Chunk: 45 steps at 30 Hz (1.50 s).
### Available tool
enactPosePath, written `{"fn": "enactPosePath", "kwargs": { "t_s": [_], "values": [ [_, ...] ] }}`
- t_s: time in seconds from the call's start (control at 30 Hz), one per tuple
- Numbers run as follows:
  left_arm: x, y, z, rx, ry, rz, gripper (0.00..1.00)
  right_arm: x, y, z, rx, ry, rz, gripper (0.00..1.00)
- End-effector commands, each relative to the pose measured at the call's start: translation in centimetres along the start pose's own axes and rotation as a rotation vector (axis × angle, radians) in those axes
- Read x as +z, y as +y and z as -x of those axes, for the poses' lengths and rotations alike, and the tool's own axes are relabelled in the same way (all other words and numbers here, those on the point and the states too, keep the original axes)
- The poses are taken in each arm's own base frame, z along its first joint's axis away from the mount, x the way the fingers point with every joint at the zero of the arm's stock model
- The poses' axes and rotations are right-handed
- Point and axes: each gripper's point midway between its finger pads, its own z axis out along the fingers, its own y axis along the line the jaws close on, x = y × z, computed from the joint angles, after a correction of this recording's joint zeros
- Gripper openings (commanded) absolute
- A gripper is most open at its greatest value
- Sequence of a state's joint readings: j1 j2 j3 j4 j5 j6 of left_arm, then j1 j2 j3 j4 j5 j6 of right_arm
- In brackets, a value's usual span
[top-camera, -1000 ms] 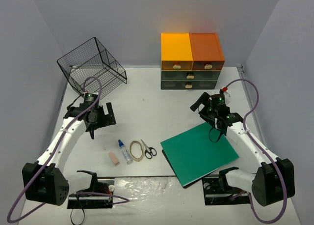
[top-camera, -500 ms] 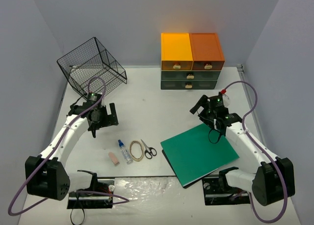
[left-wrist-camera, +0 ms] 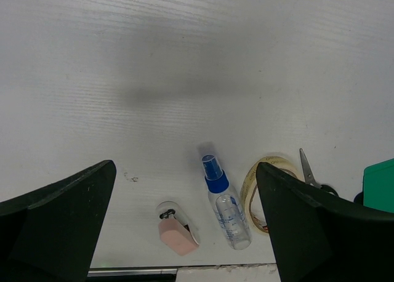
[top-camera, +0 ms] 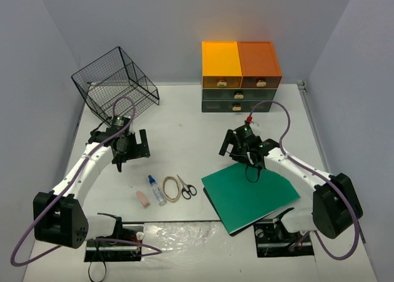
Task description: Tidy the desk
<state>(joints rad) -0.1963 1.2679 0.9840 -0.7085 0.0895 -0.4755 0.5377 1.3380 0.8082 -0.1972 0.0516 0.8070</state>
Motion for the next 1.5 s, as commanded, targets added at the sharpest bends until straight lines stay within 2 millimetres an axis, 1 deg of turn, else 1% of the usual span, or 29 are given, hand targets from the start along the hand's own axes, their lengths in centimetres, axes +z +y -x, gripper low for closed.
{"fn": "enactPosePath", "kwargs": {
  "t_s": [0.0, 0.07, 0.13, 0.23, 0.3, 0.33, 0.37, 0.43, 0.5, 0.57, 0.63, 0.7, 0.8, 0.9, 0.97, 1.03, 1.1, 1.17, 1.27, 1.47],
  "values": [
    [-0.9, -1.3, 2.0, 0.008, -0.062, -0.045, 0.97, -0.9, 0.0, 1.5, 0.012, -0.059, -0.041, 1.0],
    [-0.7, -2.8, 1.8, 0.032, -0.036, -0.123, 0.97, -1.7, -1.2, 1.1, 0.108, -0.079, -0.088, 1.0],
    [-0.5, -4.5, 1.5, 0.068, -0.004, -0.195, 0.97, -2.7, -2.3, 0.8, 0.151, -0.096, -0.121, 1.0],
    [0.2, -8.5, 0.5, 0.165, 0.09, -0.306, 0.97, -4.2, -5.1, -0.7, 0.271, -0.127, -0.189, 1.0],
    [0.2, -11.7, -0.9, 0.255, 0.147, -0.363, 0.97, -5.0, -6.9, -1.5, 0.327, -0.148, -0.238, 1.0],
    [0.5, -13.7, -2.5, 0.324, 0.189, -0.386, 0.97, -6.0, -7.7, -1.3, 0.362, -0.186, -0.24, 1.0],
    [0.6, -15.1, -3.4, 0.372, 0.207, -0.401, 0.97, -6.7, -8.4, -1.4, 0.393, -0.203, -0.249, 1.0],
    [0.6, -17.3, -4.3, 0.438, 0.221, -0.421, 0.97, -7.7, -9.6, -1.7, 0.435, -0.222, -0.272, 1.0],
    [0.9, -19.4, -6.2, 0.486, 0.277, -0.455, 0.97, -8.4, -10.7, -2.3, 0.459, -0.221, -0.304, 1.0],
    [0.8, -21.1, -7.0, 0.513, 0.29, -0.494, 0.97, -8.7, -11.2, -2.8, 0.474, -0.215, -0.315, 1.0],
    [0.7, -22.4, -7.6, 0.539, 0.297, -0.522, 0.97, -9.2, -12.0, -3.5, 0.491, -0.204, -0.332, 1.0],
    [0.7, -23.1, -8.1, 0.552, 0.304, -0.536, 0.97, -9.6, -12.6, -4.0, 0.523, -0.204, -0.332, 1.0],
    [0.8, -24.0, -8.2, 0.561, 0.317, -0.565, 0.97, -10.5, -13.5, -4.9, 0.546, -0.181, -0.359, 1.0],
    [0.8, -24.8, -8.4, 0.576, 0.328, -0.584, 0.97, -10.8, -13.6, -5.1, 0.556, -0.168, -0.389, 1.0],
    [0.5, -25.3, -8.7, 0.587, 0.331, -0.601, 0.97, -10.4, -13.0, -5.2, 0.578, -0.149, -0.375, 1.0],
    [0.3, -25.7, -8.8, 0.585, 0.332, -0.616, 0.97, -9.8, -11.8, -5.6, 0.603, -0.113, -0.327, 1.0],
    [0.2, -26.0, -8.7, 0.581, 0.326, -0.627, 0.97, -9.2, -11.4, -6.1, 0.624, -0.091, -0.307, 1.0],
    [-0.1, -26.4, -8.7, 0.575, 0.32, -0.645, 0.97, -8.5, -11.9, -7.3, 0.629, -0.056, -0.342, 1.0],
    [-0.5, -26.7, -8.4, 0.572, 0.308, -0.655, 0.97, -7.8, -12.1, -8.6, 0.672, -0.025, -0.341, 1.0],
    [-1.7, -27.2, -7.7, 0.575, 0.282, -0.674, 0.97, -6.7, -13.0, -10.1, 0.792, -0.021, -0.335, 1.0]
  ]
}}
